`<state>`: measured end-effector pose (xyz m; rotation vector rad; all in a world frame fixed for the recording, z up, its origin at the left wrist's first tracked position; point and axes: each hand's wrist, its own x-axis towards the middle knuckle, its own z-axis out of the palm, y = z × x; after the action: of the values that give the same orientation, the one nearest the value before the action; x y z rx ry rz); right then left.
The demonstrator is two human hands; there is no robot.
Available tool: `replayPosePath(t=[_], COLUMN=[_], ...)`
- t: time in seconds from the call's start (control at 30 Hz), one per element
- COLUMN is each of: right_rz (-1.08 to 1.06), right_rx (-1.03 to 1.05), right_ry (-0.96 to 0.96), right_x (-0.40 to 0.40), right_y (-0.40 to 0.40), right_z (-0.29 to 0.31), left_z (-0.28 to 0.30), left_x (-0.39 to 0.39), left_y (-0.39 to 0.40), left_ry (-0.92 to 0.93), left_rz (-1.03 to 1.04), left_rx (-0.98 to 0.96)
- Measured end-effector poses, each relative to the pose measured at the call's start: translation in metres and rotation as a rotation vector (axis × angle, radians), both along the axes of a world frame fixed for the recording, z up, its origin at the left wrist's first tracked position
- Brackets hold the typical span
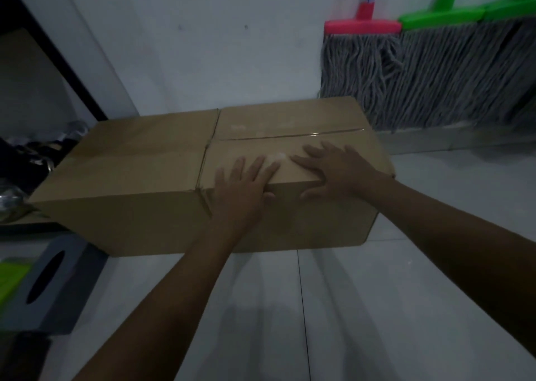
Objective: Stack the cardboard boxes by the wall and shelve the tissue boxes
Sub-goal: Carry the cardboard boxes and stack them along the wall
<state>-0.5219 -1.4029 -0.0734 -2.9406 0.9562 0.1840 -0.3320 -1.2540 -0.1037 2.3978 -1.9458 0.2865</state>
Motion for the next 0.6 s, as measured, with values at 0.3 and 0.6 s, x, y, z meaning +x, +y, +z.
replayPosePath(t=[0.3,0.6], right_rz=[-0.068,0.046], right_rx=[0.023,0.039], right_ry=[-0.111,-0.428], right_x=[0.015,0.105], right_y=[0.018,0.094], right_z=[0.005,0.01], left_z=[0.001,0.031], left_x=[0.02,0.074], left_y=[0.013,0.109], left_ry=[-0.083,-0.141], left_rz=[-0.073,0.232], left_rx=[-0.063,-0.215])
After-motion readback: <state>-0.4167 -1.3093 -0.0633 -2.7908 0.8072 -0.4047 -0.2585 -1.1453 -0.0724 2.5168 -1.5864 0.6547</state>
